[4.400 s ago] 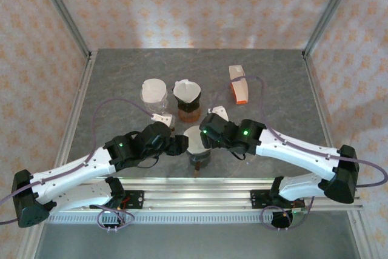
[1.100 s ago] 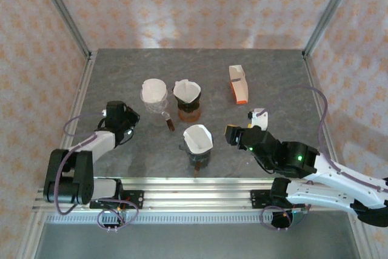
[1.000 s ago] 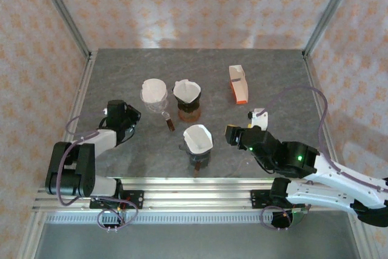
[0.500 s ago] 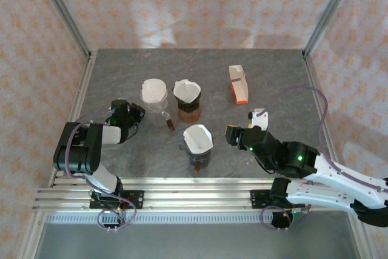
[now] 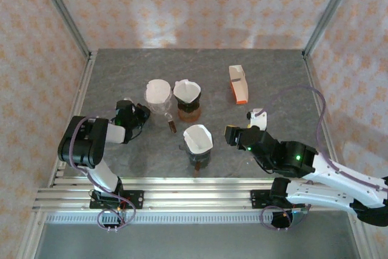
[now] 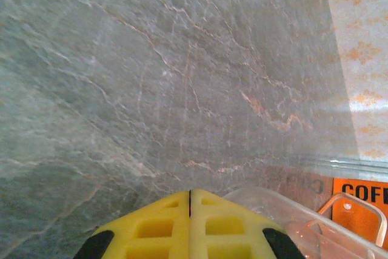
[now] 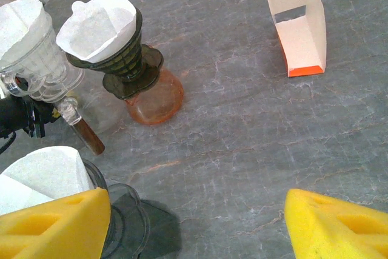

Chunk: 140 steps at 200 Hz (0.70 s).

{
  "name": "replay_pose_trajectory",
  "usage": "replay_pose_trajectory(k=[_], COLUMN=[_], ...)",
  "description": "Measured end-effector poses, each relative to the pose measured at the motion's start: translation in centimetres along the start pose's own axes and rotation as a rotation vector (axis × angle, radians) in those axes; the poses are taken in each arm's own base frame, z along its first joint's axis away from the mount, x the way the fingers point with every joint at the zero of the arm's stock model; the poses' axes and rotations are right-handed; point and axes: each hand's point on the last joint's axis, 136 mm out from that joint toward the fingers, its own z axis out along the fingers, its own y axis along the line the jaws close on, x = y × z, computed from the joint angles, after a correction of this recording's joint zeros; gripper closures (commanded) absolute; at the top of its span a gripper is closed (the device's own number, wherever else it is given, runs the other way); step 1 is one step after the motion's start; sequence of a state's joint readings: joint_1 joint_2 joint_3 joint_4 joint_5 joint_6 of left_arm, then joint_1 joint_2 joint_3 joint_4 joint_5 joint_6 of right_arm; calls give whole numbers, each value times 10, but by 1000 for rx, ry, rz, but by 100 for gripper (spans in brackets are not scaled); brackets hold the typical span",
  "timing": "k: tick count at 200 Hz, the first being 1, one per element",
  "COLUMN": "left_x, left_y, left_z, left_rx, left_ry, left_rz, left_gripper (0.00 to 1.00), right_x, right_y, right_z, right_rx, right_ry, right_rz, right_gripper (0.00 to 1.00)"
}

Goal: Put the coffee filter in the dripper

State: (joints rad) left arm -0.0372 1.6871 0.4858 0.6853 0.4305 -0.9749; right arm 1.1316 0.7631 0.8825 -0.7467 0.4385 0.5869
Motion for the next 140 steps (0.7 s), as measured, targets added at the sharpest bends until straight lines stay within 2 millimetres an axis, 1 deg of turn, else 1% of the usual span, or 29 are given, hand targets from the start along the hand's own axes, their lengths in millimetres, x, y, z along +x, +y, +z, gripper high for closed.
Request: replay_pose_trajectory(k=[50, 78, 100, 112, 122, 126, 134, 140], left_x=[17, 15, 8, -1, -11, -15, -22, -28], left_y=[-11, -8, -7, -10, -14, -15, -19, -24], left_z=[6, 5, -8, -19, -33, -38, -49, -60], left_rx=[28, 9, -8, -11, -16, -18, -22, -24], left_ry=[33, 22, -5, -39, -78, -91, -122, -152], left_rz=[24, 19, 16, 21, 30, 34, 48, 65], left_gripper=[100, 100, 100, 100, 100, 97, 86, 76], right_x=[1, 1, 1, 0, -1, -1, -2, -3], right_y=[0, 0, 0, -1, -2, -2, -3, -4], right_z=[2, 2, 2, 2, 1, 1, 1, 1], right_rx=[5, 5, 7, 12, 18, 20, 26, 30], right_ry=[4, 4, 2, -3, -8, -11, -17, -22], right_rz=[-4, -4, -1, 3, 9, 9, 14, 14], right_gripper=[24, 24, 24, 23, 22, 22, 22, 21])
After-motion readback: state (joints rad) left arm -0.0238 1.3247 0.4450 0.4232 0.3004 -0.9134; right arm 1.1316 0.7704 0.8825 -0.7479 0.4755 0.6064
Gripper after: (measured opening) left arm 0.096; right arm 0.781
